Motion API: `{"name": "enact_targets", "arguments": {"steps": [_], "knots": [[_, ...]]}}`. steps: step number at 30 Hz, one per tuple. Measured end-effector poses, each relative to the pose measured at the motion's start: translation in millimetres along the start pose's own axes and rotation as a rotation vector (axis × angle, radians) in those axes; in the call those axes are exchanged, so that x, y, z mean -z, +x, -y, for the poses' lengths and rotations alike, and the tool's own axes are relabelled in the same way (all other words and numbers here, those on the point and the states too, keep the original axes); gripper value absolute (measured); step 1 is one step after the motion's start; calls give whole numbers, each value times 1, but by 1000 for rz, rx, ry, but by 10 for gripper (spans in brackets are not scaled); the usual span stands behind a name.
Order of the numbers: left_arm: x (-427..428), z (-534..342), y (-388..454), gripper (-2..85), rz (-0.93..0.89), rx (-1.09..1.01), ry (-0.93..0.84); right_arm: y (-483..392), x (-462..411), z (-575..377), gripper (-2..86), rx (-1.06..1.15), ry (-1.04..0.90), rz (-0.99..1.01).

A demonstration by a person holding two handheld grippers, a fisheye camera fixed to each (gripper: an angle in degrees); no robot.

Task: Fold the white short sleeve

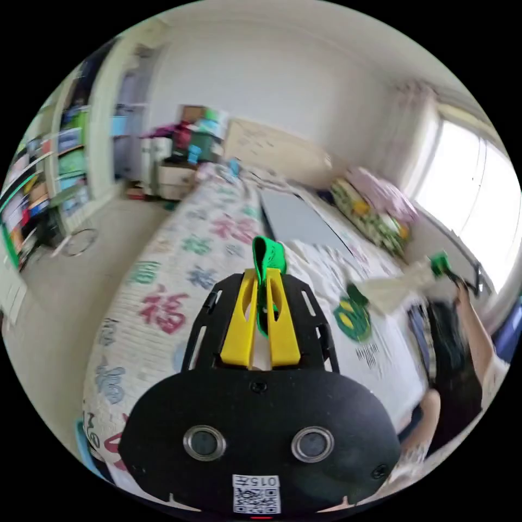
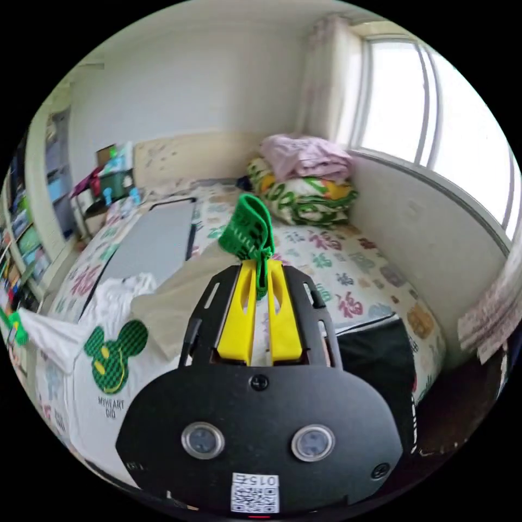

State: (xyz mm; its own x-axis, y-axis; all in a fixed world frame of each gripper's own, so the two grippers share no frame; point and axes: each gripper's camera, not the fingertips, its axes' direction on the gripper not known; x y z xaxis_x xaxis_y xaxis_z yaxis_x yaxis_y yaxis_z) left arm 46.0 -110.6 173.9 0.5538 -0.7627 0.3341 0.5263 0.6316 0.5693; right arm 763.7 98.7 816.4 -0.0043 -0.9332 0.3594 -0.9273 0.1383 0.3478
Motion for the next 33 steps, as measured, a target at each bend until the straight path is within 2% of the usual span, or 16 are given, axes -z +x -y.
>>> {"name": "enact_targets", "arguments": {"steps": [1,3,5,7,11,15,19,23,28,33], "knots": [[8,9,-12,50,55,27,24,25,-1,14,66,-100,-36,1],[27,15,-32,95,171,104,6,38,2,5,92,-122,-70,173],[40,-12,-22,112,123,65,-1,20,12,-51,108,15,-128,403],[49,-54,-8,118,50,0,-46,1,22,-114,111,116,-213,525],[79,-144,-4,116,-71,-25,-178,-24,52,-247,117,169,-443,762],[118,-192,-14,113,-185,-43,-359,-38,118,-304,128,223,-466,758],[155,-216,-17,110,-185,-96,-422,-46,199,-318,114,270,-386,726],[179,-239,-29,104,-289,-42,-438,-76,255,-329,118,381,-347,676],[192,-262,-32,101,-347,-2,-445,-143,270,-344,142,579,-334,561],[191,-274,-35,99,-378,36,-468,-207,249,-335,158,574,-417,555]]}}
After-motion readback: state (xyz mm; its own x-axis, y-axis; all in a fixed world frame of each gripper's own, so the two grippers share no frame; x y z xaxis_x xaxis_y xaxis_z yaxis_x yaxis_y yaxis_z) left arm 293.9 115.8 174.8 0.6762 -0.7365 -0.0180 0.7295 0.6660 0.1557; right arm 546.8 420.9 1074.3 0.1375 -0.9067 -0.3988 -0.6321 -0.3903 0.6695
